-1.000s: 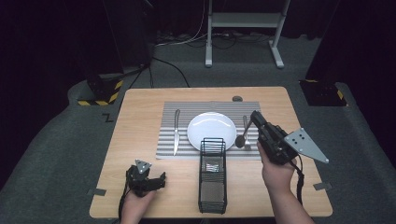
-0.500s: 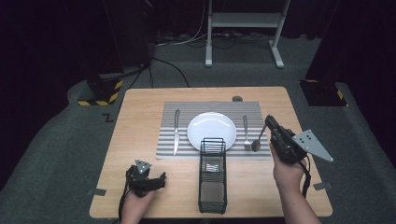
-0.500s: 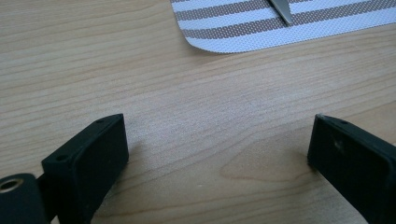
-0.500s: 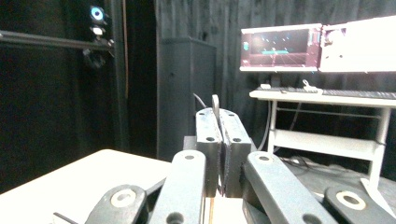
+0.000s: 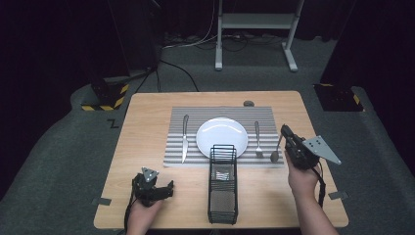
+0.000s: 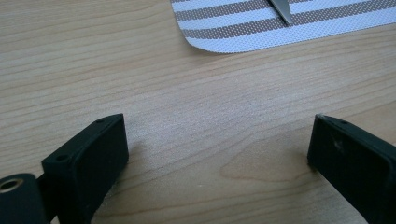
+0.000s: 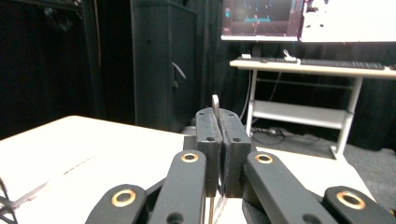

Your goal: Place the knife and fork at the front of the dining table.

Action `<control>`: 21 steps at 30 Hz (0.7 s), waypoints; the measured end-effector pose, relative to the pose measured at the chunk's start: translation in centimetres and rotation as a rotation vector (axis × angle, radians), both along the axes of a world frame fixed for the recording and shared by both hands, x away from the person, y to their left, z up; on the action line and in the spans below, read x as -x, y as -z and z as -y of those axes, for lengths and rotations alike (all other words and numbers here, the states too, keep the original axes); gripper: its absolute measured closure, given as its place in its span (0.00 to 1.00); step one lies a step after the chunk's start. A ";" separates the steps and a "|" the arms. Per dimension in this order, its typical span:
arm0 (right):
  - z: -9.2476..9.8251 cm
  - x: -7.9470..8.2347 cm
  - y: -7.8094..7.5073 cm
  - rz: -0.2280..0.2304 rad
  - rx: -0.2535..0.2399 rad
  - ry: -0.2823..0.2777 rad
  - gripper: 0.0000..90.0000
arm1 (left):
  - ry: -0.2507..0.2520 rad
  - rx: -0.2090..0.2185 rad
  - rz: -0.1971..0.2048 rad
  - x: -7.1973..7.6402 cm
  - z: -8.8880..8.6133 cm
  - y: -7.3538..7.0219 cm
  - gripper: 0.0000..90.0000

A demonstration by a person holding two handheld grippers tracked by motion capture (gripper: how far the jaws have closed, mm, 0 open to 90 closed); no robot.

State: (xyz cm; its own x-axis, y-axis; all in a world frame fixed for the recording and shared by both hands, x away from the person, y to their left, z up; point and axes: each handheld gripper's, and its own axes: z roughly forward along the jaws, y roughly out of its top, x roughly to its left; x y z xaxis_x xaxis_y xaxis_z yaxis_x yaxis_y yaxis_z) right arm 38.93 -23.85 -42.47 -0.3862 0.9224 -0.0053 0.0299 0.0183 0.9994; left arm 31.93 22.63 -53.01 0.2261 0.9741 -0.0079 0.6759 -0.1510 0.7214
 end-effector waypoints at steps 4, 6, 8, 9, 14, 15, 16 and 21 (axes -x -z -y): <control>0.2 -0.7 0.9 -0.028 0.002 0.011 0.99 | 0.000 0.000 -0.001 0.0 0.0 0.0 0.06; 0.2 -1.1 1.2 -0.040 0.005 0.013 0.99 | 0.000 0.000 0.000 0.0 0.0 0.0 0.06; 0.2 -1.4 1.4 -0.047 0.002 0.012 0.99 | 0.000 0.000 0.000 0.0 0.0 0.0 0.06; 0.2 -1.6 1.5 -0.050 0.005 0.015 0.99 | 0.000 0.000 0.000 0.0 0.0 0.0 0.06; 0.2 -2.4 1.7 -0.070 -0.009 0.014 0.99 | 0.000 0.001 0.000 0.0 0.0 0.0 0.06; 0.2 -2.5 1.7 -0.070 -0.009 0.017 0.99 | 0.000 0.001 -0.001 0.0 0.0 0.0 0.06; 0.1 -2.8 1.6 -0.070 -0.012 0.018 0.99 | 0.000 0.000 -0.001 0.0 0.0 0.0 0.06; -0.2 -3.1 1.4 -0.063 -0.004 0.024 0.98 | 0.000 0.001 -0.001 0.0 0.0 0.0 0.06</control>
State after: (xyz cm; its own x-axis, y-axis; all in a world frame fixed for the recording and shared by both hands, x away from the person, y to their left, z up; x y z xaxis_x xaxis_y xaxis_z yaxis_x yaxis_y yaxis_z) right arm 42.06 -23.67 -43.91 -0.3636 0.9313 0.0216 0.0931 0.0132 0.9956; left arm 31.93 22.64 -53.01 0.2263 0.9740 -0.0090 0.6762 -0.1505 0.7212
